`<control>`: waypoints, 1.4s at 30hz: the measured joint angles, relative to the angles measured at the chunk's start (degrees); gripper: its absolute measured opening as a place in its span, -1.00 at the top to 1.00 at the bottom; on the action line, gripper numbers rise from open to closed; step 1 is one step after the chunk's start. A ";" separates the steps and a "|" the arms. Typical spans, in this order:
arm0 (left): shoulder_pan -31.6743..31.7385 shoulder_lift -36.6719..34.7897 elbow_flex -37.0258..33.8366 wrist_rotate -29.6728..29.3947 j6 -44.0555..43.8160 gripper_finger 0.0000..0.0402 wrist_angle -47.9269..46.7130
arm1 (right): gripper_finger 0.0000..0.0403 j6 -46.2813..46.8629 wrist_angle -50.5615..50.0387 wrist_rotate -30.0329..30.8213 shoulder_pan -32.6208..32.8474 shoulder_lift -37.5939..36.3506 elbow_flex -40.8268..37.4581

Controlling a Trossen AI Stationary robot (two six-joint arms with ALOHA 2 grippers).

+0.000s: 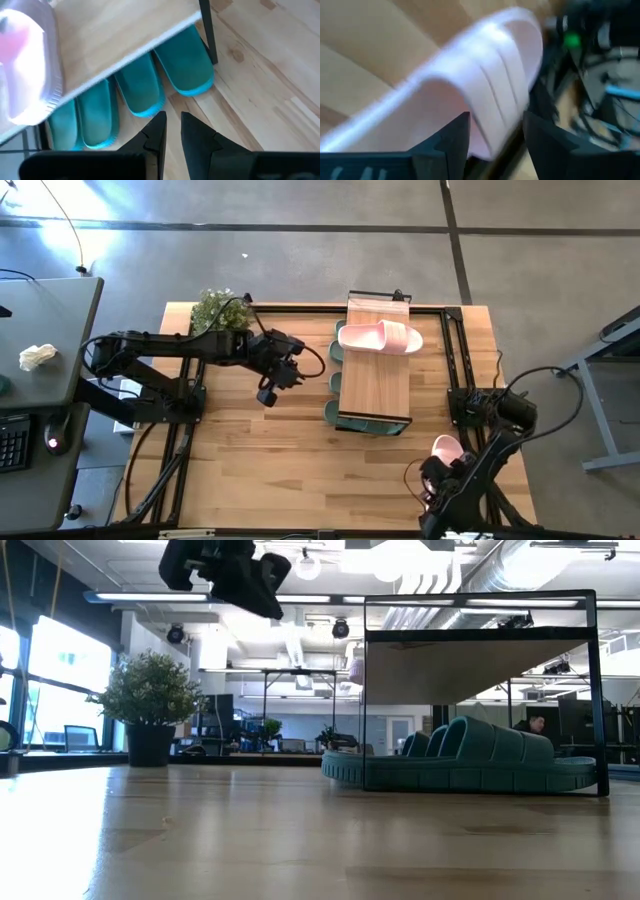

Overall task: Pick and place slides into the shelf
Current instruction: Put the pink slide on the shelf

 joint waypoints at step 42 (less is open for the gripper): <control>-0.02 0.71 -0.04 2.24 -10.04 0.77 -0.77 | 0.98 11.13 2.24 -4.62 -0.38 0.09 -4.97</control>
